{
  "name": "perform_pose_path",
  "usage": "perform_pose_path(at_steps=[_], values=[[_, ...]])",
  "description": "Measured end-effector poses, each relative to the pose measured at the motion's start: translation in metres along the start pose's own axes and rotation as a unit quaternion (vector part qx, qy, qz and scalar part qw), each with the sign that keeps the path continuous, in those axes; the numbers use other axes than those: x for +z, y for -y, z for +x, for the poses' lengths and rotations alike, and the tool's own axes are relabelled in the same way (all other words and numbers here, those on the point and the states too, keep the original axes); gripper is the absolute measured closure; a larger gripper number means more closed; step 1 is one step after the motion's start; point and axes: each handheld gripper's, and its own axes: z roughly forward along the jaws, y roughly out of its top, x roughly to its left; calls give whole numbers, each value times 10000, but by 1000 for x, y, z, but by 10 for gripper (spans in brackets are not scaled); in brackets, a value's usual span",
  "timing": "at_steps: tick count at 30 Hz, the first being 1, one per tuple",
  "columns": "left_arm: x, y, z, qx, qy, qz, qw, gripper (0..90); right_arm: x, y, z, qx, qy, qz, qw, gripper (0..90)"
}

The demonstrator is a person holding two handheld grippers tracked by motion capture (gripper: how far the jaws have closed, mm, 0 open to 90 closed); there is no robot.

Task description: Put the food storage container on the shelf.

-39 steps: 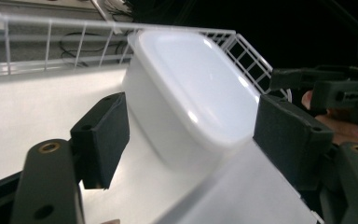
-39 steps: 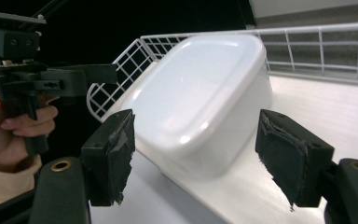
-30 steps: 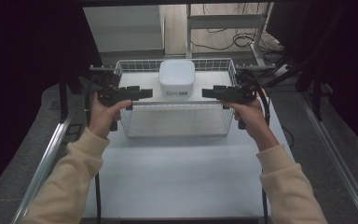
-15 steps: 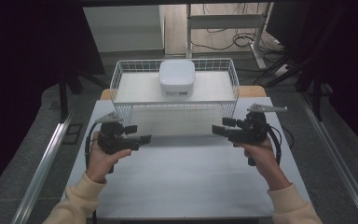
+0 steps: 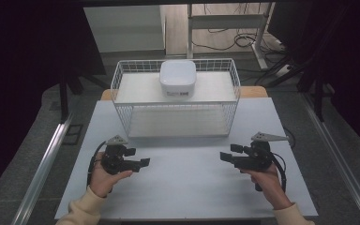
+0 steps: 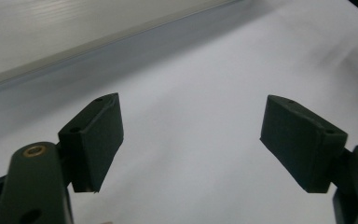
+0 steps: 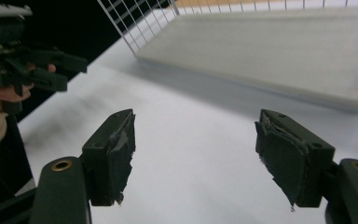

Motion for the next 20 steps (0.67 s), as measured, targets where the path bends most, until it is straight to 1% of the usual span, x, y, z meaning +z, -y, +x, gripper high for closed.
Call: perform_pose_path(at_steps=[1,3,5,10,11,17,20], values=[[0,0,0,-5,0,-3,10000,209,3,5,-1,-42,82,62,9999,279],[0,0,0,-10,-9,-10,10000,209,4,6,-1,-54,93,87,9999,279],[1,1,0,-13,-18,-13,10000,208,9,10,-2,-47,71,182,9998,279],[6,4,0,-8,-37,84,10000,206,18,16,-1,-115,131,367,9992,279],[6,4,-1,-2,-35,82,10000,206,18,16,1,-172,152,359,9991,279],[4,4,0,-30,-56,23,10000,206,14,15,0,-164,215,241,9993,279],[4,4,0,-15,-94,44,9999,207,13,14,0,-148,181,219,9995,278]])
